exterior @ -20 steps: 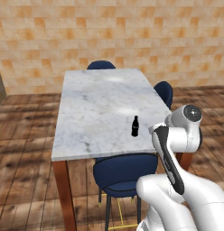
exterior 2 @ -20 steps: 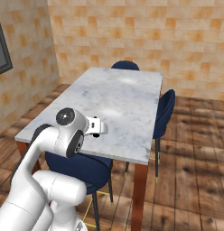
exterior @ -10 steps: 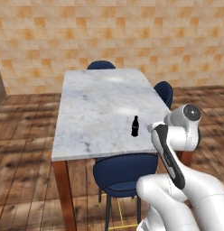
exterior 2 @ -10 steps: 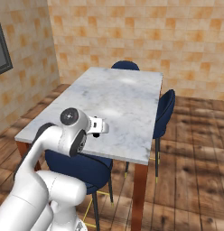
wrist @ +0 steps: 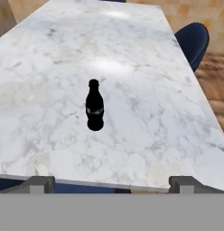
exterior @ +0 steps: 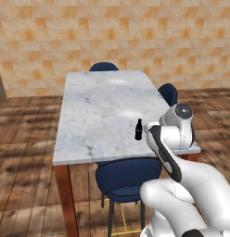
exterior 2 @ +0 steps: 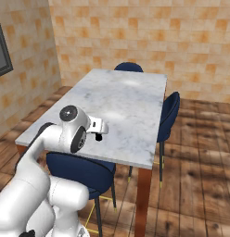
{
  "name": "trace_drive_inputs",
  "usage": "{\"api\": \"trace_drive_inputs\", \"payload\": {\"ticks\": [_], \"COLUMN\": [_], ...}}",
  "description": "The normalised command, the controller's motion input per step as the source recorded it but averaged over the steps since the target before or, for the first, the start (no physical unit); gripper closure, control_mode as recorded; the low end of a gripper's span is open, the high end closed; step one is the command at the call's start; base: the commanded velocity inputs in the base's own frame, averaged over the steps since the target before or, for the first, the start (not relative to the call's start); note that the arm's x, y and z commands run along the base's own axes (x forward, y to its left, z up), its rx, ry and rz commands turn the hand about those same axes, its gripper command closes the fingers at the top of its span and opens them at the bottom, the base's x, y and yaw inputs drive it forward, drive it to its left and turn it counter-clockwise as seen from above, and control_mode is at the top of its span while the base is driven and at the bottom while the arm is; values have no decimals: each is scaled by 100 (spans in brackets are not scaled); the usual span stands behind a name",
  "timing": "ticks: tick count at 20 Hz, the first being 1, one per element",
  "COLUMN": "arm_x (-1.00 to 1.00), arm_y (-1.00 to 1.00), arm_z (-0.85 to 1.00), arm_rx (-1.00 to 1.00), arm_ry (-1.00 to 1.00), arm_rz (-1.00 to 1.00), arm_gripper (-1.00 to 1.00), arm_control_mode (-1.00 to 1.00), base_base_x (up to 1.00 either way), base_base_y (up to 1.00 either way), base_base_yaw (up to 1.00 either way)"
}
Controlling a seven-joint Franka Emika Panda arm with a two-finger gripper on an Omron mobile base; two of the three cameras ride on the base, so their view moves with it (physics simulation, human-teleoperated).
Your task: Place the large bottle from the dining counter next to the other large bottle outside the sink, and place the small bottle from the dining counter next to the other small bottle inside the sink.
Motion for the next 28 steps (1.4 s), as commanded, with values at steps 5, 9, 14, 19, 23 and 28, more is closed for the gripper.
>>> {"api": "trace_drive_inputs", "payload": {"ticks": [5, 9, 14, 19, 23, 28], "arm_x": [20, 21, 17, 1, 0, 0], "arm_y": [17, 1, 0, 2, 9, 11], "arm_z": [-6, -3, -7, -17, -19, -8], "arm_rx": [0, 0, 0, 3, 0, 0], "arm_ry": [6, 3, 1, 0, 0, -2], "arm_rz": [-6, -1, 0, 0, 0, 0], "arm_gripper": [-100, -100, -100, -100, -100, -100], "arm_control_mode": [-100, -100, -100, -100, -100, -100], "base_base_x": [0, 0, 0, 0, 0, 0], "base_base_y": [0, 0, 0, 0, 0, 0], "base_base_yaw": [0, 0, 0, 0, 0, 0]}}
